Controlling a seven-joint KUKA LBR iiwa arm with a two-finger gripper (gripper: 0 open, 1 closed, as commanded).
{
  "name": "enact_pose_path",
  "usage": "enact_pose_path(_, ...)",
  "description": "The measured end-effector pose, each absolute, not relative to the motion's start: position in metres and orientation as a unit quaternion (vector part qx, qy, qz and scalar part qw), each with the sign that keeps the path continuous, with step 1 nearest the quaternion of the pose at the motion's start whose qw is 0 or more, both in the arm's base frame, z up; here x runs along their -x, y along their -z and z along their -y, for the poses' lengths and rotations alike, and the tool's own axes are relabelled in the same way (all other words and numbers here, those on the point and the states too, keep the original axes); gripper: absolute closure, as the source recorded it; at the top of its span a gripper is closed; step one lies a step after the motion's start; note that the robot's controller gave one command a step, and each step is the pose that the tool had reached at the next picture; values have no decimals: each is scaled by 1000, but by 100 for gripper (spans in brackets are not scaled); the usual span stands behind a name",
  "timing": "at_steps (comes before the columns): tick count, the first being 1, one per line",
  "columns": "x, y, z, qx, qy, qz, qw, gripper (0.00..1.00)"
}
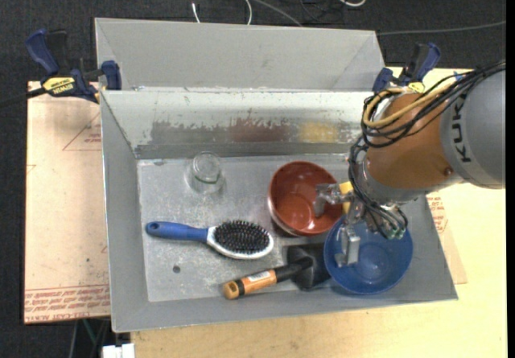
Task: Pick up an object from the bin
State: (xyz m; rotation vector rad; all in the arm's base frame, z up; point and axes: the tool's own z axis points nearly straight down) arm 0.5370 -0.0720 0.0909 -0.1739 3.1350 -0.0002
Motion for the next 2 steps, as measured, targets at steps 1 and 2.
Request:
enact_pose_path(1, -555, -78, 45, 89, 1, -996, 4, 0)
enact_pose_path(2, -537, -79, 37, 50, 2, -999, 19, 100)
